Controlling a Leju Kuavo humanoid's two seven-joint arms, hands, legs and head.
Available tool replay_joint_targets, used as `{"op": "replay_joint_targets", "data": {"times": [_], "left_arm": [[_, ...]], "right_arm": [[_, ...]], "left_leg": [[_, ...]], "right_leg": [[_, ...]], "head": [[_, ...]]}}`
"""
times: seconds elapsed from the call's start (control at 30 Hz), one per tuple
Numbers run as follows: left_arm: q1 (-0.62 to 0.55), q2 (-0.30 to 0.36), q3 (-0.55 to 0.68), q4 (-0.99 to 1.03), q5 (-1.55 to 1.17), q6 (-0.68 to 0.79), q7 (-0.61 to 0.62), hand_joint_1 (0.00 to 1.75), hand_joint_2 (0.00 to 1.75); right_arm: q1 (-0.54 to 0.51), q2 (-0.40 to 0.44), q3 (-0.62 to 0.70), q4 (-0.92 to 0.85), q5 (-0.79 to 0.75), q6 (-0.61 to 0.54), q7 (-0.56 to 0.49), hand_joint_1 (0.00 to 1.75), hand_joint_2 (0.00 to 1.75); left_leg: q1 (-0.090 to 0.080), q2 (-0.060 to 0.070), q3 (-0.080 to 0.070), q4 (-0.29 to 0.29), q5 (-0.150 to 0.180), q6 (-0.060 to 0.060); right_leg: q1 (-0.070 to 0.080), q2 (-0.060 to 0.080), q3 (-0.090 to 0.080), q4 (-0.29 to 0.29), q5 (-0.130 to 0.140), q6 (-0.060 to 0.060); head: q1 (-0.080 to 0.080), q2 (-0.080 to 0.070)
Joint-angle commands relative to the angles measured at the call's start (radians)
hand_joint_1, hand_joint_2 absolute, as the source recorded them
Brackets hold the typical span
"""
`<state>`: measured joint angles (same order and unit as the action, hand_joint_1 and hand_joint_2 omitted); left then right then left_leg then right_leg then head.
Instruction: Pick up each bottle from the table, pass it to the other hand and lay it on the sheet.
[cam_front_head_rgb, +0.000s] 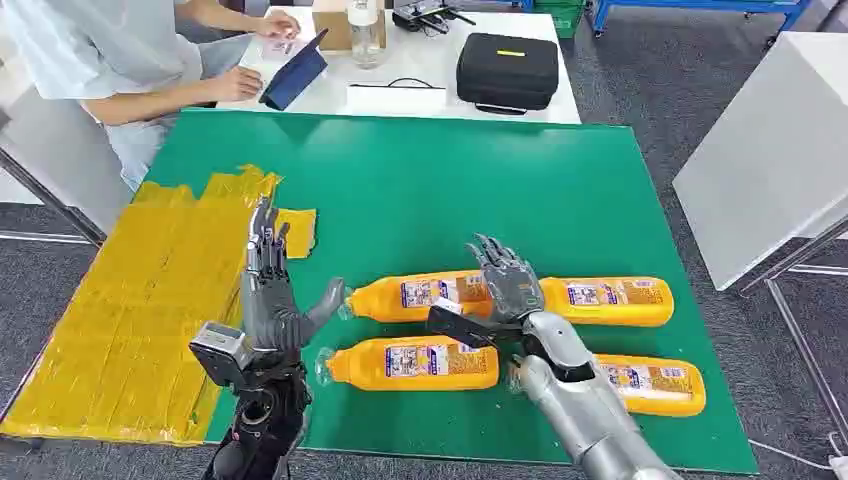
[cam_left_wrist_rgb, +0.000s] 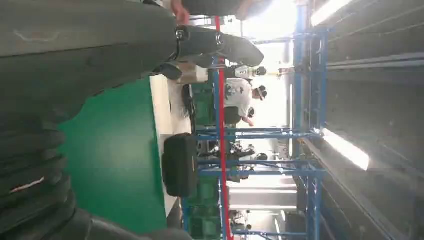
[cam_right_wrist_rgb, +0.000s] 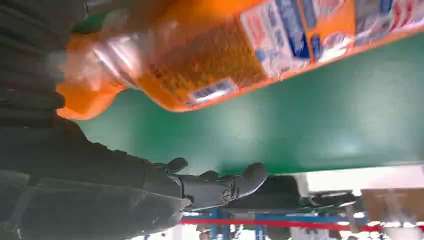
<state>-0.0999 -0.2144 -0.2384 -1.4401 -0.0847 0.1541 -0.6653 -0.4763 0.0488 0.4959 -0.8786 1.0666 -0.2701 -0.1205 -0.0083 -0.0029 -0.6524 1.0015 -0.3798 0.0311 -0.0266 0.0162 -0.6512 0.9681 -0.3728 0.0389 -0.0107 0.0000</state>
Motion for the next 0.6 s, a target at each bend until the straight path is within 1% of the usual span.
{"op": "replay_joint_targets", "data": {"times": [0.03,0.07,0.1,0.13,0.17,0.2,0.27,0.3,0.33,0.37,0.4,0.43,0.47,0.5,0.6], "left_arm": [[-0.053,0.029,-0.029,0.068,0.006,-0.009,-0.001,0.00,1.75],[-0.058,0.029,-0.033,0.076,0.007,-0.010,-0.001,0.00,1.75],[-0.063,0.029,-0.035,0.084,0.008,-0.011,-0.001,0.00,1.75],[-0.068,0.028,-0.036,0.091,0.010,-0.012,-0.001,0.00,1.75],[-0.074,0.027,-0.038,0.101,0.012,-0.014,-0.001,0.00,1.75],[-0.083,0.025,-0.040,0.112,0.014,-0.015,-0.001,0.00,1.75],[-0.095,0.024,-0.042,0.126,0.018,-0.017,-0.002,0.00,1.75],[-0.099,0.024,-0.043,0.130,0.020,-0.018,-0.002,0.00,1.75],[-0.099,0.024,-0.043,0.130,0.020,-0.018,-0.002,0.00,1.75],[-0.099,0.024,-0.043,0.130,0.020,-0.018,-0.002,0.00,1.75],[-0.099,0.024,-0.043,0.130,0.020,-0.018,-0.002,0.00,1.75],[-0.102,0.024,-0.042,0.134,0.022,-0.019,-0.003,0.00,1.75],[-0.106,0.023,-0.044,0.138,0.025,-0.020,-0.003,0.00,1.75],[-0.110,0.023,-0.044,0.143,0.027,-0.021,-0.003,0.00,1.75],[-0.130,0.019,-0.048,0.160,0.034,-0.024,-0.001,0.00,1.75]], "right_arm": [[-0.124,0.049,0.046,0.248,-0.029,0.053,-0.045,0.00,1.75],[-0.138,0.058,0.052,0.275,-0.034,0.074,-0.056,0.00,1.75],[-0.152,0.066,0.055,0.300,-0.039,0.088,-0.068,0.00,1.75],[-0.164,0.072,0.061,0.322,-0.039,0.097,-0.075,0.00,1.75],[-0.176,0.080,0.064,0.349,-0.042,0.105,-0.085,0.00,1.75],[-0.192,0.089,0.070,0.379,-0.042,0.116,-0.094,0.00,1.75],[-0.210,0.094,0.090,0.415,-0.035,0.134,-0.115,0.00,1.75],[-0.216,0.096,0.094,0.426,-0.035,0.143,-0.116,0.00,1.75],[-0.216,0.096,0.094,0.426,-0.035,0.143,-0.116,0.00,1.75],[-0.216,0.096,0.094,0.426,-0.035,0.143,-0.116,0.00,1.75],[-0.216,0.096,0.094,0.426,-0.035,0.143,-0.116,0.00,1.75],[-0.222,0.095,0.100,0.437,-0.031,0.148,-0.119,0.00,1.75],[-0.233,0.098,0.109,0.456,-0.028,0.158,-0.121,0.00,1.75],[-0.242,0.101,0.116,0.471,-0.025,0.174,-0.120,0.00,1.75],[-0.269,0.104,0.137,0.519,-0.024,0.226,-0.105,0.00,1.75]], "left_leg": [[0.001,0.001,0.005,0.000,-0.002,-0.003],[0.000,0.001,0.004,0.000,-0.001,-0.002],[0.001,0.002,0.006,0.000,-0.003,-0.003],[0.000,0.001,0.003,0.000,-0.001,-0.002],[0.001,0.002,0.006,0.000,-0.003,-0.003],[0.001,0.001,0.003,0.000,-0.001,-0.002],[0.001,0.001,0.006,0.001,-0.003,-0.003],[0.002,0.002,0.009,0.001,-0.004,-0.004],[0.000,0.001,0.003,0.000,-0.001,-0.002],[0.001,0.001,0.006,0.001,-0.002,-0.003],[0.001,0.000,0.003,0.000,-0.001,-0.002],[0.001,0.002,0.006,0.000,-0.002,-0.003],[0.001,0.000,0.007,0.000,-0.003,-0.003],[0.001,-0.001,0.005,0.000,-0.001,-0.002],[0.002,0.000,0.009,0.001,-0.004,-0.004]], "right_leg": [[0.001,0.000,0.005,0.000,-0.002,-0.003],[0.001,0.000,0.003,0.000,-0.001,-0.002],[0.001,0.000,0.005,0.000,-0.002,-0.003],[0.001,0.000,0.003,0.000,-0.001,-0.002],[0.001,0.000,0.005,0.000,-0.002,-0.003],[0.001,0.000,0.002,0.000,-0.001,-0.002],[0.002,-0.001,0.006,0.000,-0.002,-0.003],[0.002,0.000,0.008,0.001,-0.003,-0.005],[0.001,0.000,0.003,0.000,-0.001,-0.002],[0.001,-0.001,0.006,0.001,-0.002,-0.003],[0.001,-0.001,0.003,0.000,-0.001,-0.002],[0.002,0.000,0.005,0.000,-0.002,-0.003],[0.002,-0.002,0.007,0.000,-0.002,-0.003],[0.001,-0.002,0.004,0.000,-0.001,-0.002],[0.002,-0.003,0.008,0.001,-0.004,-0.004]], "head": [[0.000,0.000],[0.000,0.000],[0.000,0.000],[0.000,0.000],[0.000,0.000],[0.000,0.000],[0.000,0.000],[0.000,0.000],[0.000,0.000],[0.000,0.000],[0.000,0.000],[0.000,0.000],[0.000,0.000],[0.000,0.000],[0.000,0.000]]}}
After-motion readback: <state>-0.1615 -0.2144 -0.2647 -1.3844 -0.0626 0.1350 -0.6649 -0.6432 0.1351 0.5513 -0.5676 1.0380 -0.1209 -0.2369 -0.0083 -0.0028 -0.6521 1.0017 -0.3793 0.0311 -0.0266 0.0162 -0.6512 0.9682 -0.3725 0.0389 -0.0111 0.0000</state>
